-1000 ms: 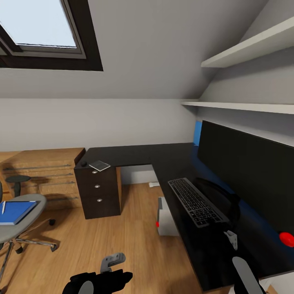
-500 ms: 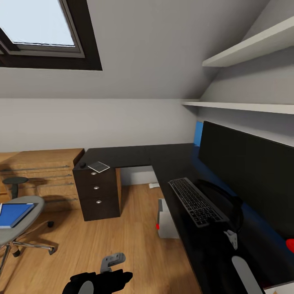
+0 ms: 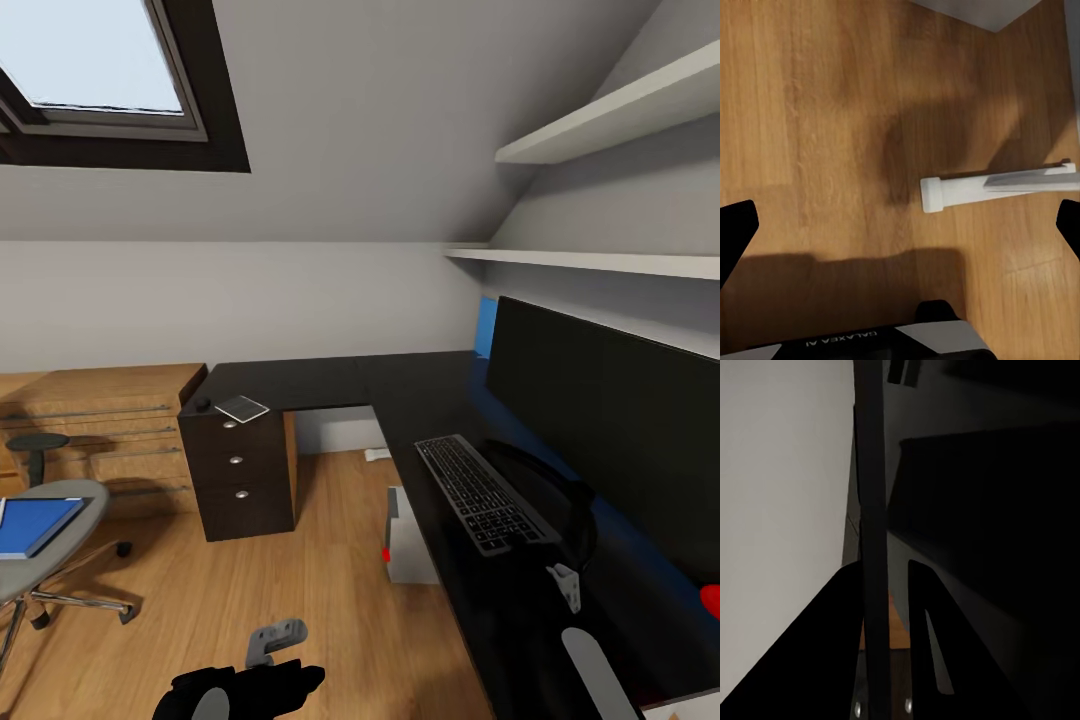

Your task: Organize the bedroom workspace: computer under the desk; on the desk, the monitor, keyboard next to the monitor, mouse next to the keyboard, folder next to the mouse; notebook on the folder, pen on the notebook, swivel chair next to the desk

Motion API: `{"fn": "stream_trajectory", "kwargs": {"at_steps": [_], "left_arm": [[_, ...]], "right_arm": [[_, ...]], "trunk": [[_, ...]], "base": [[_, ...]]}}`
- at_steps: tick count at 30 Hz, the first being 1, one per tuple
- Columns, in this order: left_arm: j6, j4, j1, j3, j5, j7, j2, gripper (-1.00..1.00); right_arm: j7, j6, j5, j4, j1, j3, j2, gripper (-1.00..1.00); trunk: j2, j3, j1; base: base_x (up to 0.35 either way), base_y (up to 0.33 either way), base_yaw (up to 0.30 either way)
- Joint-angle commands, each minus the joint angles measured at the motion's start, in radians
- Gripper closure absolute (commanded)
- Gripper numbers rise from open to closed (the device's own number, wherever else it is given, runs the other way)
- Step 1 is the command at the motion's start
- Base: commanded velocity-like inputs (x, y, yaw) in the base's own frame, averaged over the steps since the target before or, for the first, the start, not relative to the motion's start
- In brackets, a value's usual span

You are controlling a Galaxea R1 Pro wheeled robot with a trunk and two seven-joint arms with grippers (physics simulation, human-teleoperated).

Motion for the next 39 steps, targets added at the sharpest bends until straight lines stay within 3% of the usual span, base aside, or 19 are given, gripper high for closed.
{"fn": "stream_trajectory", "kwargs": {"at_steps": [1,39], "left_arm": [[0.002,-0.001,-0.001,0.000,0.010,0.010,0.000,-1.00],[0.002,-0.001,-0.001,0.000,0.012,0.011,-0.001,-1.00]], "right_arm": [[-0.044,0.006,-0.009,0.003,0.000,-0.001,0.000,1.00],[-0.042,0.005,-0.010,0.002,0.000,0.016,0.000,1.00]], "trunk": [[0.000,-0.001,0.000],[0.000,-0.001,0.000]], "base": [[0.000,0.000,0.000],[-0.037,-0.022,0.000]]}}
